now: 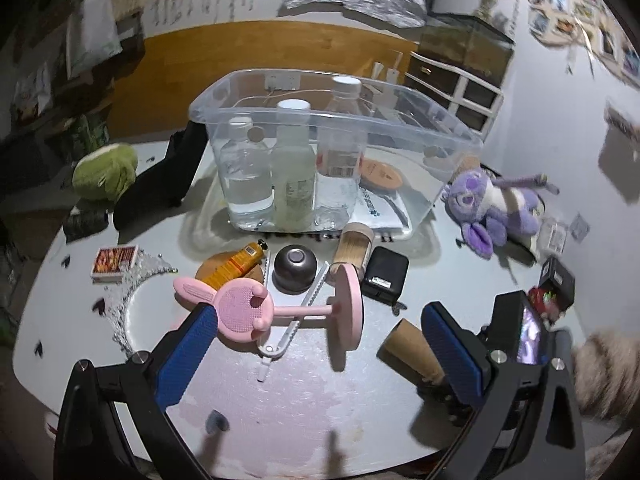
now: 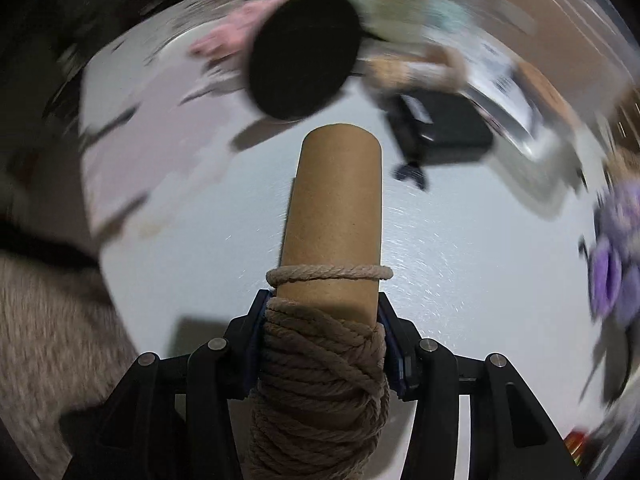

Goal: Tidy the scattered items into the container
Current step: 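Grasp the rope-wrapped cardboard tube with the right tool and lift it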

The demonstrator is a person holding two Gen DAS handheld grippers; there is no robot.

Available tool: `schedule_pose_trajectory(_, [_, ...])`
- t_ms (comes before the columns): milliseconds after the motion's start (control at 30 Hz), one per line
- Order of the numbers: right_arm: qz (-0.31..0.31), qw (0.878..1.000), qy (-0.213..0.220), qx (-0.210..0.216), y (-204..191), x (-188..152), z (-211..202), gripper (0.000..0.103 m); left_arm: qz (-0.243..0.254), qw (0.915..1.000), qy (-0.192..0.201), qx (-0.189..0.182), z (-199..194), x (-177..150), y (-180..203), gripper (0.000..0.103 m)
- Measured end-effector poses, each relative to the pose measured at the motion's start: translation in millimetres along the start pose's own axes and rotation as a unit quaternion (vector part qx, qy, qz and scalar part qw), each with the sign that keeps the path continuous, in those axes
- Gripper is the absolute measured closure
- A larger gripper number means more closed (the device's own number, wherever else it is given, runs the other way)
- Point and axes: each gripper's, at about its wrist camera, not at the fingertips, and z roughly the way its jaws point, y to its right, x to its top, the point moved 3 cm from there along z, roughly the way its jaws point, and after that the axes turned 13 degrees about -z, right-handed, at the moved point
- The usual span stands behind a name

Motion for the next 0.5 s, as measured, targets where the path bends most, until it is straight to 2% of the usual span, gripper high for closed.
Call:
schedule_pose_trajectory(100, [-0.082, 0.997, 0.0, 0.01, -16.7, -0.4, -3.6, 0.053, 0.03, 0.9995, -0.011, 0.003, 6.6, -11.3, 4.0, 0.001])
schedule_pose_trajectory(167, [-0.157, 0.988, 0.004, 0.005, -28.8, -2.3, -6.0, 0.053, 0.048, 0.9986, -0.02, 0.005, 12.0, -22.4, 6.6, 0.001])
schedule_pose_trajectory(300, [-0.287, 0.958, 0.001, -0.001, -43.2, -10.6, -11.3, 0.053, 0.079, 0.996, -0.041, 0.004, 23.0, -48.3, 11.6, 0.002])
schedule_pose_trajectory(367, [-0.333, 0.943, -0.005, 0.002, -45.3, -13.5, -12.2, 0.053, 0.086, 0.9944, -0.06, -0.016, 29.1, -61.9, 15.1, 0.002])
schedule_pose_trajectory(400, [-0.345, 0.939, -0.008, 0.004, -44.6, -13.9, -12.0, 0.053, 0.086, 0.9933, -0.072, -0.03, 32.4, -68.9, 16.8, 0.007])
schedule_pose_trajectory(433, [-0.356, 0.934, -0.012, 0.005, -43.9, -14.3, -11.9, 0.053, 0.073, 0.992, -0.091, -0.047, 37.0, -73.9, 17.4, 0.019])
schedule_pose_trajectory(500, [-0.375, 0.927, -0.013, 0.005, -43.4, -14.5, -11.4, 0.053, 0.045, 0.9878, -0.13, -0.072, 49.6, -84.9, 17.9, 0.033])
